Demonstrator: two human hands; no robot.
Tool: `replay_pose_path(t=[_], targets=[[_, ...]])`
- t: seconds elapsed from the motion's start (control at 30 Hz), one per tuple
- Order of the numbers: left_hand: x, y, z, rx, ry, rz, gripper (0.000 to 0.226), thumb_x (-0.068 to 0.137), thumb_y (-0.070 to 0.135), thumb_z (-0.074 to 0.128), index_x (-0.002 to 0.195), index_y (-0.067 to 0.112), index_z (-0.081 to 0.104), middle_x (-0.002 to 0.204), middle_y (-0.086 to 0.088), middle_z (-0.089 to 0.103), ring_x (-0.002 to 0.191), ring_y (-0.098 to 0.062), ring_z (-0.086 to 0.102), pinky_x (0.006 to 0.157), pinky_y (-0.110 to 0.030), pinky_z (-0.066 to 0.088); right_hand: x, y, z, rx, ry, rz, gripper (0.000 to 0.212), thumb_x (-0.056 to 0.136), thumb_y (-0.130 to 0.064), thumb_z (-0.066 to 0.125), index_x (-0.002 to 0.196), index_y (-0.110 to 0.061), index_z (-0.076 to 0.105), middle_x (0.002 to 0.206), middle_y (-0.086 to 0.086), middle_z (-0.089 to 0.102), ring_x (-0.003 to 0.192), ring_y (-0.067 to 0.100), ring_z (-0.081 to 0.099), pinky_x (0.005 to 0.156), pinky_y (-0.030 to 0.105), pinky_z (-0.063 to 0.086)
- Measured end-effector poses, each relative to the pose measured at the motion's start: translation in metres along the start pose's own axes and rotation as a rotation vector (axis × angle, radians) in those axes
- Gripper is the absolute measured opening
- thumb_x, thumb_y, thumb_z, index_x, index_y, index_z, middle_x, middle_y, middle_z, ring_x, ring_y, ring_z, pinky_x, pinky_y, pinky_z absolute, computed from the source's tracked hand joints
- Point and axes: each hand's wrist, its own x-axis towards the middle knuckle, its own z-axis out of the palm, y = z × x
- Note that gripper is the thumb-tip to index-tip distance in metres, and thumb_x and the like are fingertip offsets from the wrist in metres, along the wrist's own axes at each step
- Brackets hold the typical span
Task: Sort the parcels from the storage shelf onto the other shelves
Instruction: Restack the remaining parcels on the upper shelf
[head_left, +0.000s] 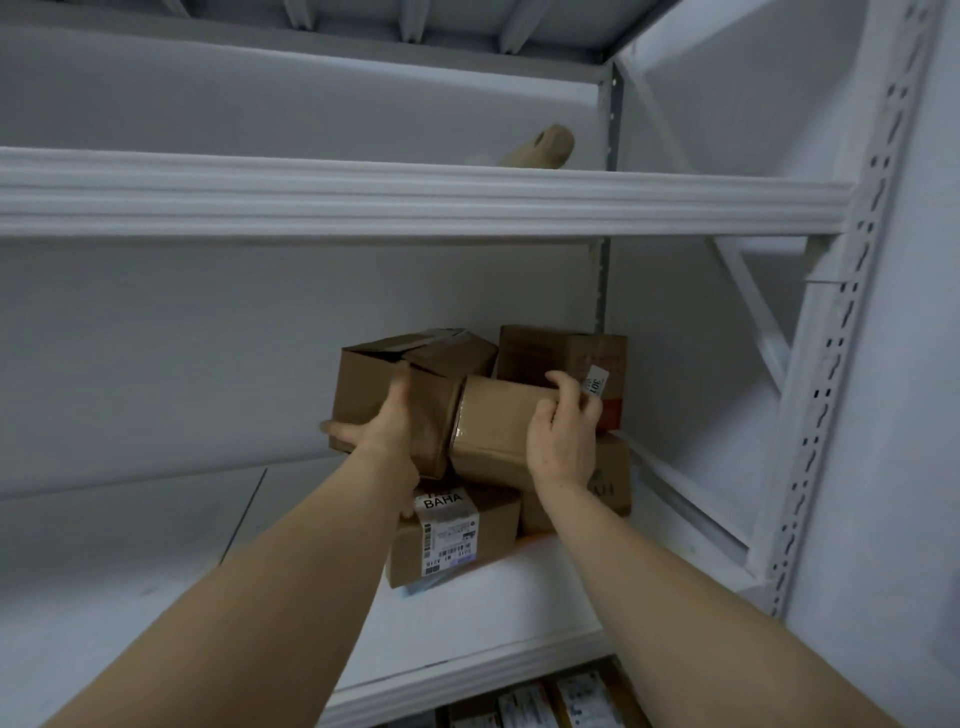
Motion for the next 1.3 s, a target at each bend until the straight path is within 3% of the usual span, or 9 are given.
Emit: replay_pose_path(t=[0.13,0.23,0.4,0.57,0.77,0.97,1.13,1.2,1.3], targets=[[0.036,-0.020,-0.014,-0.044,-0.021,-0.229,0.149,0.026,0.106,0.030,0.152,0.029,0.014,0.158,-0.006,0.020,0.143,-0.039,0.016,0.104,-0.071,0.000,-0.004,0.006,-0.001,-0.160,0.007,-0.192,0.035,0.101,-0.019,0.037,0.132,-0.027,0.050,0.153,0.005,0.022,0.136,0.024,0.034,0.088,0.037,0.050],[0.015,-0.028,-0.020,-0.046,-0.115,-0.381,0.121,0.060,0.097,0.025,0.148,0.014,0.029,0.149,-0.019,0.033,0.138,-0.043,0.024,0.109,-0.066,0.011,-0.009,0.009,0.000,-0.298,-0.014,-0.361,0.048,0.099,-0.047,0.030,0.131,-0.019,0.055,0.153,0.009,0.028,0.137,0.028,0.032,0.098,0.043,0.044],[0.018,-0.043,-0.021,-0.156,-0.256,-0.398,0.111,0.066,0.094,0.021,0.136,0.012,0.048,0.131,-0.020,0.054,0.123,-0.040,0.047,0.108,-0.056,0.029,-0.012,0.017,-0.001,-0.620,-0.151,-0.628,0.091,0.076,-0.076,0.031,0.140,-0.012,0.045,0.150,0.017,0.033,0.130,0.034,0.042,0.098,0.050,0.043],[0.017,-0.040,-0.016,-0.188,-0.231,-0.321,0.090,0.077,0.086,0.027,0.131,0.018,0.048,0.126,-0.015,0.056,0.113,-0.035,0.053,0.099,-0.048,0.040,-0.008,0.024,-0.015,-0.908,-0.405,-0.873,0.107,0.071,-0.068,0.053,0.153,-0.014,0.009,0.157,0.015,0.013,0.140,0.033,0.021,0.107,0.058,0.033],[0.207,-0.127,0.021,-0.148,0.035,-0.394,0.141,-0.001,0.102,0.038,0.132,0.054,0.036,0.135,0.001,0.051,0.115,-0.040,0.051,0.092,-0.063,0.034,-0.004,0.009,-0.052,-0.783,-0.344,-0.647,0.115,0.071,-0.055,0.068,0.153,-0.022,-0.005,0.149,0.006,0.017,0.136,0.024,0.018,0.110,0.041,0.024],[0.148,-0.106,0.006,-0.031,0.032,-0.199,0.121,0.023,0.077,0.057,0.134,0.050,0.018,0.146,0.000,0.038,0.127,-0.035,0.045,0.100,-0.054,0.038,0.010,-0.001,-0.081,-0.728,-0.017,-0.497,0.111,0.067,-0.058,0.068,0.152,-0.022,0.007,0.147,0.006,0.025,0.132,0.025,0.026,0.110,0.040,0.022],[0.266,-0.150,0.027,-0.031,-0.072,-0.235,0.133,0.004,0.057,0.085,0.130,0.044,0.041,0.135,-0.002,0.055,0.114,-0.033,0.059,0.089,-0.057,0.045,0.008,-0.005,-0.073,-0.593,-0.017,-0.353,0.110,0.066,-0.048,0.076,0.150,-0.024,0.010,0.147,0.004,0.021,0.134,0.023,0.021,0.111,0.040,0.025],[0.232,-0.133,0.024,0.026,-0.064,-0.237,0.135,0.006,0.049,0.093,0.130,0.048,0.040,0.138,-0.002,0.053,0.112,-0.036,0.059,0.086,-0.059,0.046,0.004,-0.002,-0.066,-0.534,0.005,-0.333,0.107,0.065,-0.045,0.078,0.148,-0.022,0.015,0.145,0.005,0.024,0.132,0.023,0.025,0.109,0.040,0.030],[0.070,-0.069,-0.001,0.124,-0.084,-0.138,0.126,0.058,0.035,0.088,0.144,0.048,-0.003,0.149,-0.011,0.031,0.115,-0.039,0.051,0.091,-0.056,0.044,0.003,0.000,-0.059,-0.457,0.073,-0.316,0.104,0.063,-0.043,0.079,0.146,-0.019,0.021,0.143,0.006,0.029,0.128,0.025,0.030,0.106,0.039,0.033]])
